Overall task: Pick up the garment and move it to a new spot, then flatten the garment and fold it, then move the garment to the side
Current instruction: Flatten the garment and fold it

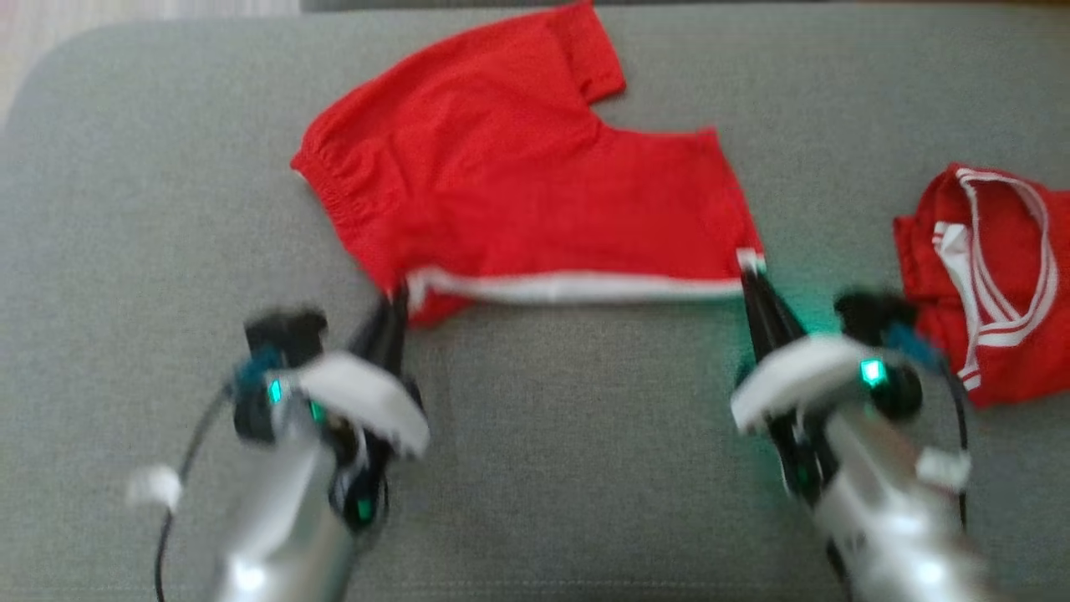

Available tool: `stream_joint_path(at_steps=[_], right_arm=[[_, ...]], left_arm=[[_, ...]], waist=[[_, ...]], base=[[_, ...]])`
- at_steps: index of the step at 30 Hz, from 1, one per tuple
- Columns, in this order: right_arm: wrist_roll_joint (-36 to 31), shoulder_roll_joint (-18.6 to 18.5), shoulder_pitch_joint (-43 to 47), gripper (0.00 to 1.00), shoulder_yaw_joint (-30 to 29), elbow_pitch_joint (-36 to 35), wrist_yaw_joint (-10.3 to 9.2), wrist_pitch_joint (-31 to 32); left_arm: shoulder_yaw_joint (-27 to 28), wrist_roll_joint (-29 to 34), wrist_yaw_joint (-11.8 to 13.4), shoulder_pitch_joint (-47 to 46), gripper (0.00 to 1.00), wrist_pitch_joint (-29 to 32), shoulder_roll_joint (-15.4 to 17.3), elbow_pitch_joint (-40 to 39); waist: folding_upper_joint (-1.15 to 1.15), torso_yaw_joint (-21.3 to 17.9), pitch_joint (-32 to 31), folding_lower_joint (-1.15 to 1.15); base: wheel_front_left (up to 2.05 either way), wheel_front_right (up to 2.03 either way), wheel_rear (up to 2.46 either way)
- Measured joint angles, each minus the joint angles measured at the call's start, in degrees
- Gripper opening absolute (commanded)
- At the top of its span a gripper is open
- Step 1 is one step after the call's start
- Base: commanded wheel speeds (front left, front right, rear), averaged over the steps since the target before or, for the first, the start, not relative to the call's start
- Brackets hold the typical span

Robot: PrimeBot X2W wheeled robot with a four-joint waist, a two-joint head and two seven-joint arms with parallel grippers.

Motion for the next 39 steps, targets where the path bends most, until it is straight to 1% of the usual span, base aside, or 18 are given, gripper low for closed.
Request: stream_joint_path(at_steps=[5,7,10,12,16,19,23,28,32,35,39], right_arm=[[-4.55,-0.01,14.45,0.0,-5.76,-10.02,0.0,0.0],[-6.21,0.11,20.76,0.0,-7.9,-14.68,0.0,0.29],[-8.22,0.62,29.83,0.0,-10.98,-23.85,0.0,3.68],[-9.29,1.18,35.59,0.0,-12.35,-30.84,0.0,6.98],[-8.76,1.53,46.81,0.0,-12.9,-44.22,0.0,13.4],[-8.76,1.56,53.34,0.0,-13.65,-51.76,0.0,17.41],[-8.69,1.69,59.09,0.0,-14.44,-59.54,0.0,20.81],[-8.7,1.79,61.52,0.0,-15.68,-64.42,0.0,23.32],[-9.06,1.8,60.16,0.0,-15.59,-65.88,0.0,24.36],[-10.42,1.8,55.81,0.0,-15.32,-65.28,0.0,24.83],[-12.11,1.77,43.96,0.0,-15.18,-61.3,0.0,24.8]], left_arm=[[-1.58,2.14,0.34,10.79,0.0,0.01,0.24,-7.71],[-1.69,2.66,0.67,14.46,0.0,0.01,0.9,-10.53],[-1.69,2.89,1.97,19.72,0.0,0.31,3.02,-14.4],[-1.71,2.87,2.61,23.1,0.0,1.69,4.21,-17.5],[-1.76,2.76,4.98,29.49,0.0,5.23,5.72,-24.83],[-1.66,1.85,6.88,34.15,0.0,7.39,6.67,-30.6],[-1.58,1.29,9.22,39.78,0.0,10.14,7.56,-37.11],[-1.48,1.03,11.11,42.69,0.0,12.17,8.8,-43.07],[-1.33,1.12,11.35,42.31,0.0,13.13,9.42,-44.44],[-1.22,1.1,10.76,40.14,0.0,13.7,9.88,-44.31],[-0.35,-0.41,8.37,32.77,0.0,14.78,10.2,-42.98]], waist=[[0.0,-0.03,-3.09,0.0],[0.0,-0.04,-4.39,0.0],[0.0,-0.06,-6.21,0.0],[0.0,-0.07,-7.31,0.0],[0.0,-0.26,-9.24,0.0],[0.0,-0.59,-10.45,0.0],[0.0,-1.08,-11.48,0.0],[0.0,-0.73,-11.8,0.0],[0.0,-0.07,-11.27,0.0],[0.0,0.63,-9.98,0.0],[0.0,1.84,-7.08,0.0]], base=[[0.0,0.0,0.0],[0.0,0.0,0.0],[0.0,0.0,0.0],[0.0,0.0,0.0],[0.0,0.0,0.0],[0.0,0.0,0.0],[0.0,0.0,0.0],[0.0,0.0,0.0],[0.0,0.0,0.0],[0.0,0.0,0.0],[0.0,0.0,0.0]])
